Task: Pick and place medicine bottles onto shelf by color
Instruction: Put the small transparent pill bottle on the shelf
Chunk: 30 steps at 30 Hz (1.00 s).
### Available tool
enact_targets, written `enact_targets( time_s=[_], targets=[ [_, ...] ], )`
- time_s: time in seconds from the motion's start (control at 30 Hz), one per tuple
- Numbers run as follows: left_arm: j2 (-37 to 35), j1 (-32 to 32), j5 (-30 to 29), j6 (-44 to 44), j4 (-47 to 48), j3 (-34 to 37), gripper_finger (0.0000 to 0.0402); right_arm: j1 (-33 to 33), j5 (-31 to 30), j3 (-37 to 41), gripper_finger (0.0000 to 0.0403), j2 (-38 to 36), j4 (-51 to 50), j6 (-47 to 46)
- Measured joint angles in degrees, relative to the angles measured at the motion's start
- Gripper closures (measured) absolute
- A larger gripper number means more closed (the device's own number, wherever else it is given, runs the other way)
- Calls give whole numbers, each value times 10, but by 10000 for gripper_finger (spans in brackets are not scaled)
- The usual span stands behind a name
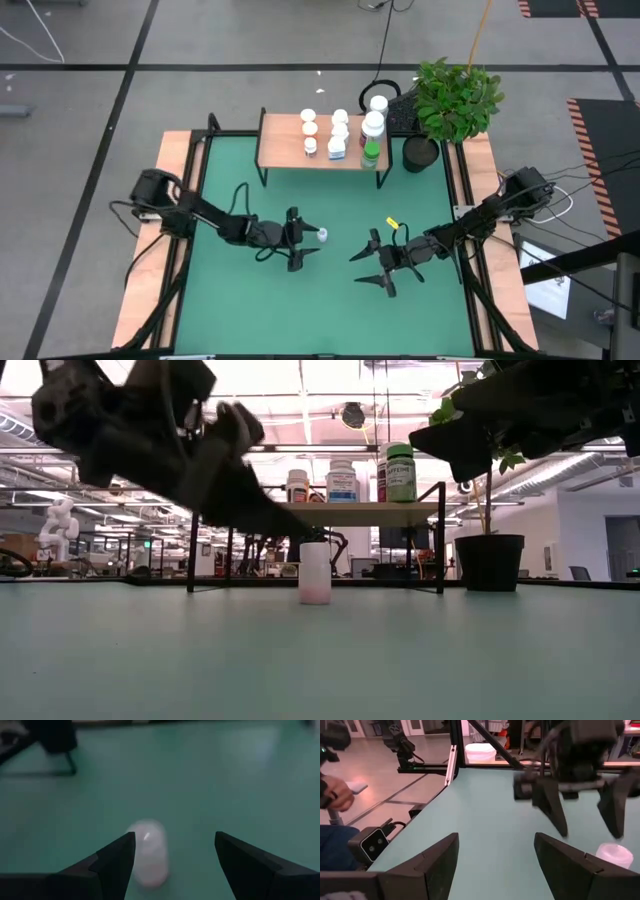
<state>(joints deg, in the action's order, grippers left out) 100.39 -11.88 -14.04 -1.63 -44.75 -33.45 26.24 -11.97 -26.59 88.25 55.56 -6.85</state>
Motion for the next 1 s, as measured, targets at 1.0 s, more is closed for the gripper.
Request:
enact_targets(
  time_s=[1.0],
  targets=[
    [19,34,-45,-142,35,-25,128,-68,-193,-31,149,44,-78,-73]
  ],
)
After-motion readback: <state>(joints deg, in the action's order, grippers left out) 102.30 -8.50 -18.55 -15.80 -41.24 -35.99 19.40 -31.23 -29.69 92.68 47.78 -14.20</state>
